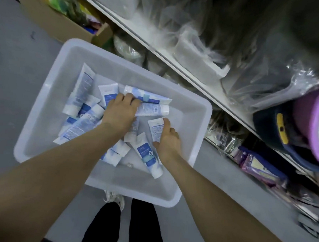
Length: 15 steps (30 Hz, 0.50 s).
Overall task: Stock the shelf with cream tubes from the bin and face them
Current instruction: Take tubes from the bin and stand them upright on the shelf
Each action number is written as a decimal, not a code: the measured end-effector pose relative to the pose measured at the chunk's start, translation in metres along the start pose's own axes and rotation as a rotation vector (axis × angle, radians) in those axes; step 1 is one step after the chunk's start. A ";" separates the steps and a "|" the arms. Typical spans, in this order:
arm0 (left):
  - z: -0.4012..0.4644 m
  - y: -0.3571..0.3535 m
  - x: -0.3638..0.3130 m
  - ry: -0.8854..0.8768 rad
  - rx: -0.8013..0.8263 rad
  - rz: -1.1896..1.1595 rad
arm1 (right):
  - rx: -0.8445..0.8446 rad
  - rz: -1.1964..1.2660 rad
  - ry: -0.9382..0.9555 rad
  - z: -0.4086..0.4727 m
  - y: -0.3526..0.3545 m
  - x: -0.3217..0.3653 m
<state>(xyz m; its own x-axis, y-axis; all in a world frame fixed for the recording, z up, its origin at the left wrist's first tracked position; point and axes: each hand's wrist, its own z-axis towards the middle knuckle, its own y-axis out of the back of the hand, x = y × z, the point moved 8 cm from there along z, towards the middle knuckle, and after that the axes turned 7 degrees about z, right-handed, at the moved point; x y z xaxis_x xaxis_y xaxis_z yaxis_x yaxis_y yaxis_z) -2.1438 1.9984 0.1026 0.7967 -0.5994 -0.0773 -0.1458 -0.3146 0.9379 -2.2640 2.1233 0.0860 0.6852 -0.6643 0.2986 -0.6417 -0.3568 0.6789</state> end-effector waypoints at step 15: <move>-0.096 0.080 0.019 0.024 0.288 -0.004 | -0.087 0.109 0.075 -0.097 0.080 0.034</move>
<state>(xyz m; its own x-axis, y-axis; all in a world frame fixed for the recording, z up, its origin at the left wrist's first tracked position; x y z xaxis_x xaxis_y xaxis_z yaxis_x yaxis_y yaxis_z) -2.0841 2.0325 0.2092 0.8106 -0.5815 -0.0692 -0.3007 -0.5148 0.8029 -2.2583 2.1364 0.2154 0.6394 -0.6436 0.4206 -0.6833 -0.2250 0.6946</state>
